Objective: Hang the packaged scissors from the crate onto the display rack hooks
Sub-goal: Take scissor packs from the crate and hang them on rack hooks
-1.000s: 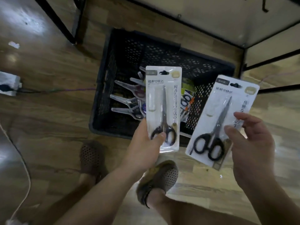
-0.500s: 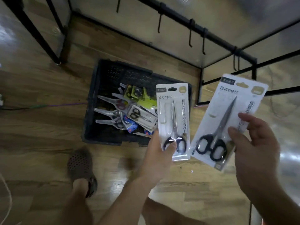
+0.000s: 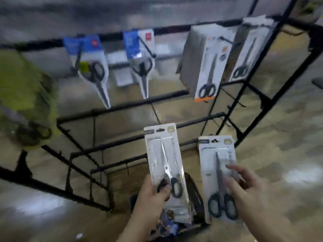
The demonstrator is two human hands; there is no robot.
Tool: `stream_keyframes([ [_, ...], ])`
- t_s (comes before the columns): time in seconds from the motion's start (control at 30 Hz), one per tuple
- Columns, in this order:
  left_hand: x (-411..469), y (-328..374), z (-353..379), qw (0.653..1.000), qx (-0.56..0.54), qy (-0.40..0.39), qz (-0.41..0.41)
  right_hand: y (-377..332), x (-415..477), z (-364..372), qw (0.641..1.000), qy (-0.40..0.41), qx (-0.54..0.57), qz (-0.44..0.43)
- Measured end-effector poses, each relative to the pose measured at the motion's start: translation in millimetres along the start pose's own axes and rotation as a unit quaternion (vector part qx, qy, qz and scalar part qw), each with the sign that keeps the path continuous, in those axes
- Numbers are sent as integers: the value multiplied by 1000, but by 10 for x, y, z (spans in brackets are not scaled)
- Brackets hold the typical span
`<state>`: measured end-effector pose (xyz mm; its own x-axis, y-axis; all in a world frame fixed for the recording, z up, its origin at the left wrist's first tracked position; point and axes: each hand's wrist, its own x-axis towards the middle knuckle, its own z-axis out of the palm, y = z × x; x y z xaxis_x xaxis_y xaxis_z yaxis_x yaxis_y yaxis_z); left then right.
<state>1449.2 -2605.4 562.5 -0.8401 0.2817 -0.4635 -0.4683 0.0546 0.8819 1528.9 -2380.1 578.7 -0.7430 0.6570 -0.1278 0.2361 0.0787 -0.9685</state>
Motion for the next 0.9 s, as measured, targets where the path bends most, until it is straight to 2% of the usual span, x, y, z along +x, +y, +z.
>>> stream_keyframes([
  [0.13,-155,695,490,999,-2,5,49,-399,286,-234,997,-12,73,-34],
  [0.23,-198,1009,919,996,-7,44,74,-648,577,-453,993,-37,99,-59],
  [0.43,-220,1391,1569,989,-10,95,113,-1045,1002,-1011,979,-96,172,-55],
  [0.63,-178,1638,1849,978,-39,119,169,-1305,1377,-1222,971,-109,196,-80],
  [0.77,-128,1885,1957,969,-62,95,219,-1455,1532,-1253,974,-85,185,-99],
  [0.9,-12,2036,2037,977,-56,14,204,-1555,1626,-1327,977,-14,163,-135],
])
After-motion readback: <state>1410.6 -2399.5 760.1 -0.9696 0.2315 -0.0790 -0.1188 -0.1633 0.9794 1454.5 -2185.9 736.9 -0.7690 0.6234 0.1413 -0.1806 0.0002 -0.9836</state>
